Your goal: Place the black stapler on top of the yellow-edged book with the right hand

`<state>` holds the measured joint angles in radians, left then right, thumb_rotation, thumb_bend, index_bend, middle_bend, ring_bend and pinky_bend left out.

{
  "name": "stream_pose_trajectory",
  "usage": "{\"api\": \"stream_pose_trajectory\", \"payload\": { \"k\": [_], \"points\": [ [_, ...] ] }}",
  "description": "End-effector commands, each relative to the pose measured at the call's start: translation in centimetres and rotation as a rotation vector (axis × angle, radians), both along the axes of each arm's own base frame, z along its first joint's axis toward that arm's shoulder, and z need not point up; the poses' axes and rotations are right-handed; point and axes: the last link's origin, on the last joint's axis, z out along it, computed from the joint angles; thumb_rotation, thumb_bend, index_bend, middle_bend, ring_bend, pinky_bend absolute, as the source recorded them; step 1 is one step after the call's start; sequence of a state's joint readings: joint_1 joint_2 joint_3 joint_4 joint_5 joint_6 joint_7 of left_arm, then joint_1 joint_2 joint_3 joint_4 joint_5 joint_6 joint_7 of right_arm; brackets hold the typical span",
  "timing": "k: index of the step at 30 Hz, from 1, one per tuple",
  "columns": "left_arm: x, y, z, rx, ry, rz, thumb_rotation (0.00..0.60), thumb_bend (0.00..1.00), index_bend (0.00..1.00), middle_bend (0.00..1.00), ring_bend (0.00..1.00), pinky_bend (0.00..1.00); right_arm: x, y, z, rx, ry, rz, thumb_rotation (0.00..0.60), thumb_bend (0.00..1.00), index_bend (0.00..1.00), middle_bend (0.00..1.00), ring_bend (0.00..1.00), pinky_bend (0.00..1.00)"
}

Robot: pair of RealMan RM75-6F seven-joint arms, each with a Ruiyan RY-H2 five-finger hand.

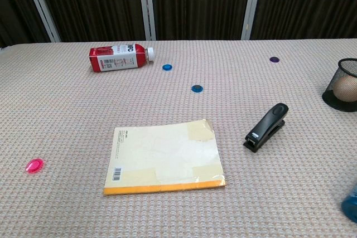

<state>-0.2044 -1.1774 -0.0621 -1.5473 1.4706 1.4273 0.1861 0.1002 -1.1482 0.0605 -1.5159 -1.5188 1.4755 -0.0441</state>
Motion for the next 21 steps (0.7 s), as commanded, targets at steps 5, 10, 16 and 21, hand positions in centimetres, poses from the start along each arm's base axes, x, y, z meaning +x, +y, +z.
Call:
{"api": "stream_pose_trajectory", "payload": {
  "k": [5,10,16,21],
  "points": [
    [-0.1,0.2,-0.2,-0.006,0.006,0.008,0.6,0.29,0.01,0.0,0.03,0.14,0.0,-0.2,-0.2,0.007,0.002,-0.005,0.6,0.17,0.0,0.0,0.0,0.0],
    [0.0,0.3,-0.3,-0.01,0.01,0.011,0.6,0.29,0.01,0.0,0.03,0.14,0.2,-0.4,-0.8,0.034,0.008,0.006,0.6,0.17,0.0,0.0,0.0,0.0],
    [0.1,0.6,-0.3,0.0,0.007,0.011,0.6,0.29,0.01,0.0,0.03,0.14,1.2,-2.2,-3.8,0.138,0.034,0.109,0.6,0.17,0.05,0.0,0.0,0.0],
    [-0.1,1.1,-0.4,-0.006,0.009,0.018,0.6,0.29,0.01,0.0,0.03,0.14,3.6,-3.5,-6.4,0.24,0.022,0.18,0.6,0.17,0.09,0.01,0.0,0.0]
  ]
}}
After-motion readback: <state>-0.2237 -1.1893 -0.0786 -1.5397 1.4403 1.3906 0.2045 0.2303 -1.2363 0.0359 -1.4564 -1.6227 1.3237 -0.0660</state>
